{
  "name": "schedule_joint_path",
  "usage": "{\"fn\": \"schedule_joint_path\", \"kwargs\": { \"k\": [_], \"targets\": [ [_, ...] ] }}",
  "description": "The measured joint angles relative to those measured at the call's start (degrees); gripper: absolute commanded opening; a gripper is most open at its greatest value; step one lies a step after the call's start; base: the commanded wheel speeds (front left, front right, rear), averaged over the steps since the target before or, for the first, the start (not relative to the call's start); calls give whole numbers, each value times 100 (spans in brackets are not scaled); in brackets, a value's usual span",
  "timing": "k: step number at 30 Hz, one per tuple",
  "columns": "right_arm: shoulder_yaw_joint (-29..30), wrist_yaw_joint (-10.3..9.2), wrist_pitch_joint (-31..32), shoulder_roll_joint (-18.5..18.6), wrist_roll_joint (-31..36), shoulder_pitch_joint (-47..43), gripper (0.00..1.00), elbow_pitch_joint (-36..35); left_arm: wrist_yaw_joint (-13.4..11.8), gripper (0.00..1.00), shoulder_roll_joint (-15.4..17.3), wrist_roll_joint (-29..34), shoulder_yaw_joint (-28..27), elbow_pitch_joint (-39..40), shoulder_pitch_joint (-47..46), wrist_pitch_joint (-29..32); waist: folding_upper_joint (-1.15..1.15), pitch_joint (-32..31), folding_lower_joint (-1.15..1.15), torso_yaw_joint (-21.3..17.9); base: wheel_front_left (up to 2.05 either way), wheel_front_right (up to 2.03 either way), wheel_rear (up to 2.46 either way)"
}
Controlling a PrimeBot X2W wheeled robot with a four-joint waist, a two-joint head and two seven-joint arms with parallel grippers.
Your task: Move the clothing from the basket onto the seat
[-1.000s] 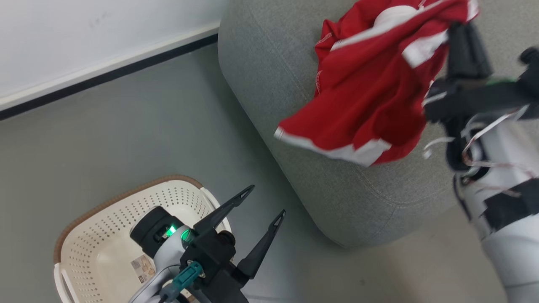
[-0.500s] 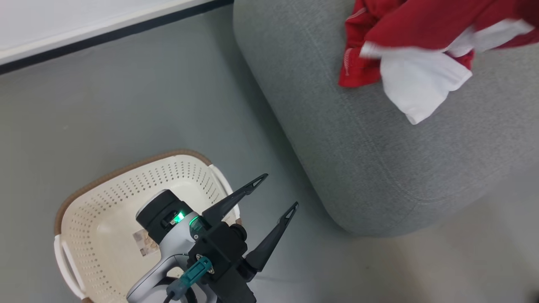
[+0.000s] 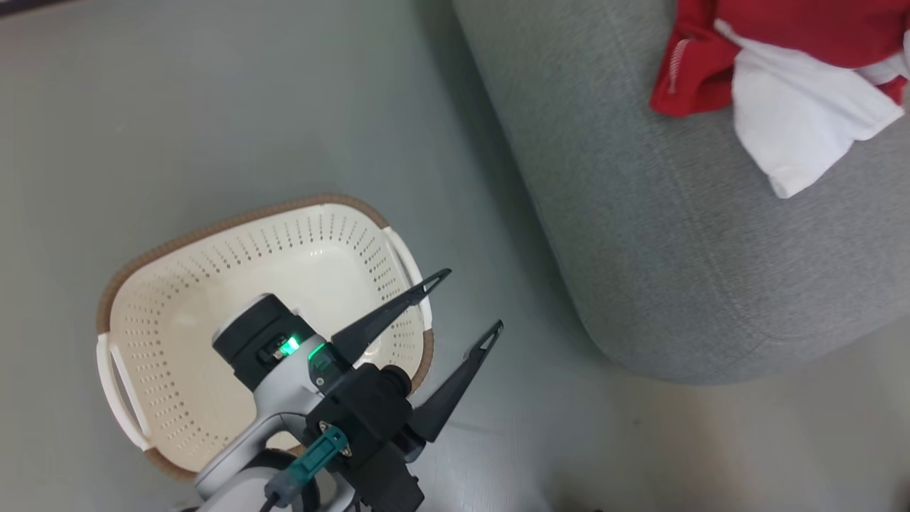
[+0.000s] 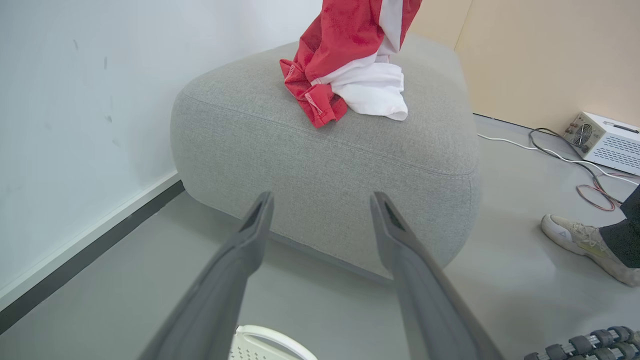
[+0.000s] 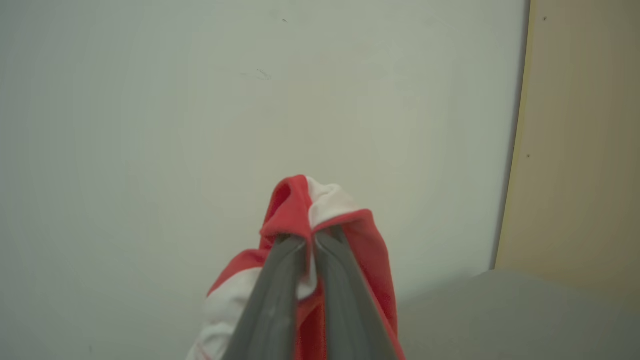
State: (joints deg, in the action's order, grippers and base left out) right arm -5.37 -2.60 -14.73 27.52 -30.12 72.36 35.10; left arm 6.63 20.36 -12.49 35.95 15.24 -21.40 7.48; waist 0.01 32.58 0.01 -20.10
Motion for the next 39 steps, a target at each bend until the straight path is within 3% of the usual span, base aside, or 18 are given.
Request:
{"fn": "schedule_joint_path", "kwargs": {
  "k": [12,23,24,25,39],
  "targets": [
    [111,-48,1,-341,-19,-473,0,947,43,100,224,55,-20,41,-291,48,0,633,0,75,0,0,0],
    [270,-42,1,-523,-175,-616,0,1473,44,100,225,54,44,-69,-426,-13,0,658,-1,110,0,0,0],
    [299,3,1,-524,-176,-610,38,1561,44,100,222,53,52,-130,-426,-48,0,626,-1,126,0,0,0],
    [311,9,1,-520,-175,-608,99,1593,44,100,214,52,59,-161,-427,-62,0,606,-1,133,0,0,0],
    [27,225,1,-687,181,-1208,100,1664,44,100,-37,-67,122,-694,-452,-478,-1,50,-2,201,0,0,0]
  ]
}}
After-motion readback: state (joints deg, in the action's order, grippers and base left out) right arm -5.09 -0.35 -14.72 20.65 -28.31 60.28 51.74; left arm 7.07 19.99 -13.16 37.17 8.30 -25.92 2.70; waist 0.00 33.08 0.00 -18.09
